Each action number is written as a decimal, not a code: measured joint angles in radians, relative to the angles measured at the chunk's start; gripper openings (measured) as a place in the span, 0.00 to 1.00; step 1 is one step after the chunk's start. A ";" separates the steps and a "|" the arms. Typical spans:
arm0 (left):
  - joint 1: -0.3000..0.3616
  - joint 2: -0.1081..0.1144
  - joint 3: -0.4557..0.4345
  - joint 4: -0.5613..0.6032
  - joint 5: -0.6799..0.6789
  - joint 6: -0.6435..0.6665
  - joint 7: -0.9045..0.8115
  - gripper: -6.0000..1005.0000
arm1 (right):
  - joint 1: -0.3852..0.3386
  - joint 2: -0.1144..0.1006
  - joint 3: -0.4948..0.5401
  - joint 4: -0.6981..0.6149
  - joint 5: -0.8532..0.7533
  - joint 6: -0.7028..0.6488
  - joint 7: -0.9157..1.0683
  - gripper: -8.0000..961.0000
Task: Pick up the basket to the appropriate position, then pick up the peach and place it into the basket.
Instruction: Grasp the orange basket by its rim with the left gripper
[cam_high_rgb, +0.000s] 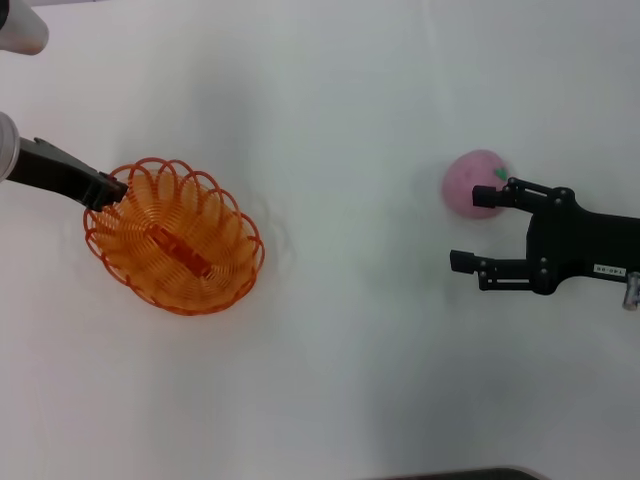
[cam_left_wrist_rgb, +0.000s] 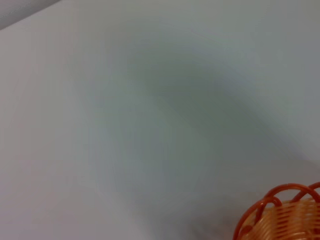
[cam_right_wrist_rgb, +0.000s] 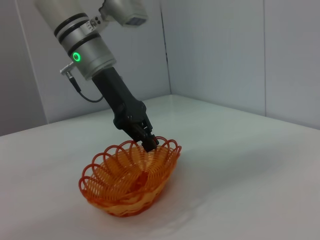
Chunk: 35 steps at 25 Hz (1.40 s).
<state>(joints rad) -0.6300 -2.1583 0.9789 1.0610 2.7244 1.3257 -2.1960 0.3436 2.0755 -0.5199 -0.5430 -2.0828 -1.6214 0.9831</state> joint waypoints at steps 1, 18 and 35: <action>0.000 0.000 -0.003 0.001 0.000 0.004 -0.009 0.11 | 0.000 0.000 0.000 0.000 0.000 0.000 0.000 0.97; -0.047 0.036 -0.223 -0.002 -0.012 0.222 -0.161 0.09 | 0.003 0.003 0.002 0.000 0.001 0.001 -0.004 0.97; -0.027 0.087 -0.423 -0.131 -0.108 0.327 -0.223 0.05 | 0.011 0.005 0.002 0.000 0.000 0.005 -0.003 0.97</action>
<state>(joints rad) -0.6569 -2.0717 0.5557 0.9297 2.6159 1.6531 -2.4192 0.3547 2.0800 -0.5184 -0.5430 -2.0830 -1.6160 0.9799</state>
